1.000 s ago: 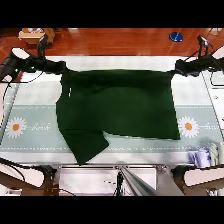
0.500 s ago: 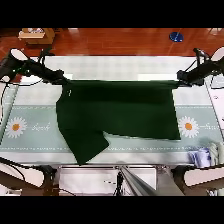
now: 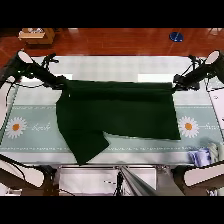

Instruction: Fold the shirts.

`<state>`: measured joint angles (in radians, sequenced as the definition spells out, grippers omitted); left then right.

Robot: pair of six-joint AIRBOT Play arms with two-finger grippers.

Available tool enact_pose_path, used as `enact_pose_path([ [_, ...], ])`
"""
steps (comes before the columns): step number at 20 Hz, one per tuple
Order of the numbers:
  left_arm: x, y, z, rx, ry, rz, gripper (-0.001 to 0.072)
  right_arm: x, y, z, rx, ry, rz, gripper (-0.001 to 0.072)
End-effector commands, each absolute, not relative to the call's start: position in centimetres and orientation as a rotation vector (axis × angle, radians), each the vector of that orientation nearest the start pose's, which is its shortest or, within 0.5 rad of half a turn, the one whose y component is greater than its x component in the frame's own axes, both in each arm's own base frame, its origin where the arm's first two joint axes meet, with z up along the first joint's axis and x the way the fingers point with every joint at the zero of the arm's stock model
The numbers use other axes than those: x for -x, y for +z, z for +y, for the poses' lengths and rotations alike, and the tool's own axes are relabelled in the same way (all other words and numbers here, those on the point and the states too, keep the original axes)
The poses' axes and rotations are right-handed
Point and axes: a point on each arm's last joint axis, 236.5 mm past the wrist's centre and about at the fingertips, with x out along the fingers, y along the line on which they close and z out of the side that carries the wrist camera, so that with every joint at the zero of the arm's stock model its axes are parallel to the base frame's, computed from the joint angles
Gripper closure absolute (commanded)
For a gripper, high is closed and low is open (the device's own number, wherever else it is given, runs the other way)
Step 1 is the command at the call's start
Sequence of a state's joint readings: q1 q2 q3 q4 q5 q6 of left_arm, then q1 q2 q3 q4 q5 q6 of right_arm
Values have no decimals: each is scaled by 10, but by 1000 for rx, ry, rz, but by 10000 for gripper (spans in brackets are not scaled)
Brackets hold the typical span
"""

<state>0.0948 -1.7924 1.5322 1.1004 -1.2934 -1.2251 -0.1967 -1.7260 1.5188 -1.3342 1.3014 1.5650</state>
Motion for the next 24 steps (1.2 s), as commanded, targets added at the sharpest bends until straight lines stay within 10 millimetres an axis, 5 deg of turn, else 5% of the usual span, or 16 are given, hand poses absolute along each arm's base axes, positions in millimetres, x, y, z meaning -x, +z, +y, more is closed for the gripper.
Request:
enact_pose_path([
  [1, -450, -73, -67, 257, -429, 1453, 379, -438, -58, -28, -356, 22, 1486, 464],
  [2, -449, -69, -61, 266, -402, 1463, 298, -434, -52, -30, -305, 61, 1493, 455],
  [4, -445, -51, -29, 214, -339, 1484, 297, -416, -32, -55, -144, 79, 1533, 444],
  [6, -438, -21, 17, 176, -226, 1474, 297, -389, -7, -112, 5, -91, 1581, 284],
  [8, -418, 7, 48, 244, -154, 1450, 297, -358, 12, -159, -49, -298, 1581, 285],
  [9, -404, 16, 52, 277, -182, 1435, 297, -337, 12, -166, -121, -315, 1589, 285],
  [11, -363, 10, 48, 420, -206, 1440, 297, -310, -2, -156, -315, -258, 1541, 285],
  [14, -298, -17, 11, 657, -305, 1463, 286, -304, -10, -110, -612, -67, 1319, 280],
  [15, -277, -27, 1, 700, -319, 1488, 225, -302, -9, -102, -671, -40, 1266, 235],
  [17, -243, -42, -15, 721, -343, 1527, 223, -297, -10, -95, -751, -35, 1192, 228],
  [24, -191, -94, -41, 729, -337, 1565, 223, -286, -19, -73, -811, 12, 1195, 229],
])
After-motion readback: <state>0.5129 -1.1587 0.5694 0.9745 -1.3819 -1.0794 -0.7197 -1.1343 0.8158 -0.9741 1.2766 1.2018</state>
